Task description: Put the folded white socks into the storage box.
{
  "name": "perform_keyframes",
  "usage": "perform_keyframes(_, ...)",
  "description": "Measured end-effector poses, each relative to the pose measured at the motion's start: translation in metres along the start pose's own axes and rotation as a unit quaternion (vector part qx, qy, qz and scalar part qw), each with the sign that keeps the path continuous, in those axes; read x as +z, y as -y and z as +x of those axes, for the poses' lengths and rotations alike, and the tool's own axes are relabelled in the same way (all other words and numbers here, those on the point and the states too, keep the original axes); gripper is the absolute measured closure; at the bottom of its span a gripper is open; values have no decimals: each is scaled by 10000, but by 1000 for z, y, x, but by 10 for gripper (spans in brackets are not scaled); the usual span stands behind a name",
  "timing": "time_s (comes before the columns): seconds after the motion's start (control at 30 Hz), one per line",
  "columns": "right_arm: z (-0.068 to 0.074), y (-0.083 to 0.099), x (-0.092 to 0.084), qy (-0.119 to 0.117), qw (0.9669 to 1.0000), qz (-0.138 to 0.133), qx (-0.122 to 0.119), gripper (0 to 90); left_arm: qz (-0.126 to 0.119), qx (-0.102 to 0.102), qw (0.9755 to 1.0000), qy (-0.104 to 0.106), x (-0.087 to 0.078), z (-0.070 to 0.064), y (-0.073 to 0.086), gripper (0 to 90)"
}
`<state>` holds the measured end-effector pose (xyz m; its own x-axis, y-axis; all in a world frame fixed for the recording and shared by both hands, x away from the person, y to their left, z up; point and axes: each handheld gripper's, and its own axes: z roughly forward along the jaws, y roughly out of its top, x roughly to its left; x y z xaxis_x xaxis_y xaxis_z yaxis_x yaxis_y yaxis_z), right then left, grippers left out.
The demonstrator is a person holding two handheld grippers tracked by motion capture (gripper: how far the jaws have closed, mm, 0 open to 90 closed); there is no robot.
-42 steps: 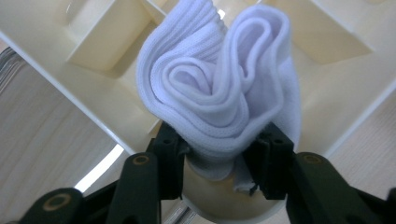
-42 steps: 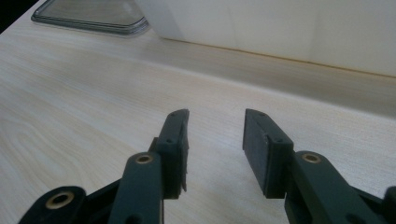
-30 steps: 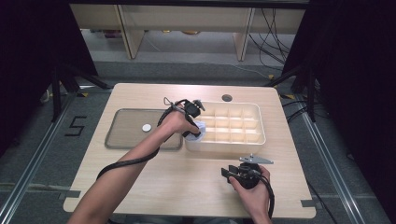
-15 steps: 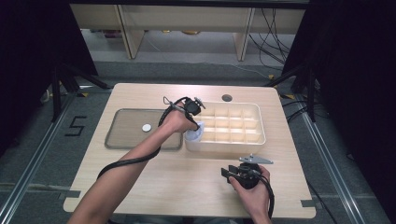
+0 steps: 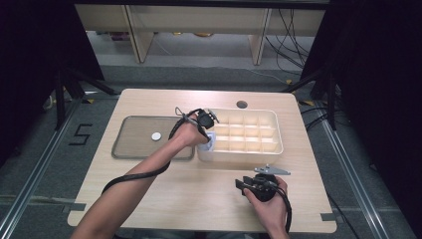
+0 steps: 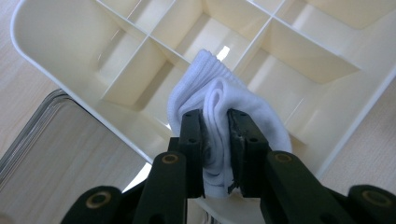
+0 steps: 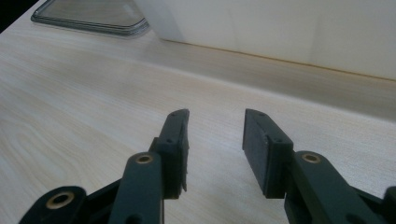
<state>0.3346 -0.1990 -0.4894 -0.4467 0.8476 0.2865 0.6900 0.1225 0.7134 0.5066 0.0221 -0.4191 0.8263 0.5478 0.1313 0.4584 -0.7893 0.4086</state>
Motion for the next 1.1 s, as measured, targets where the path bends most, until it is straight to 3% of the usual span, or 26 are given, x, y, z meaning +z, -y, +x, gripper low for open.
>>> perform_keyframes(0.6,0,0,0,4,10000,14,19,610,195,148,9996,-139,10,-7,-1,771)
perform_keyframes(0.9,0,1,0,3,10000,26,25,610,437,180,9989,-51,19,-8,0,779)
perform_keyframes(1.1,0,1,1,77,10000,47,-13,610,367,132,9992,5,20,-7,1,778)
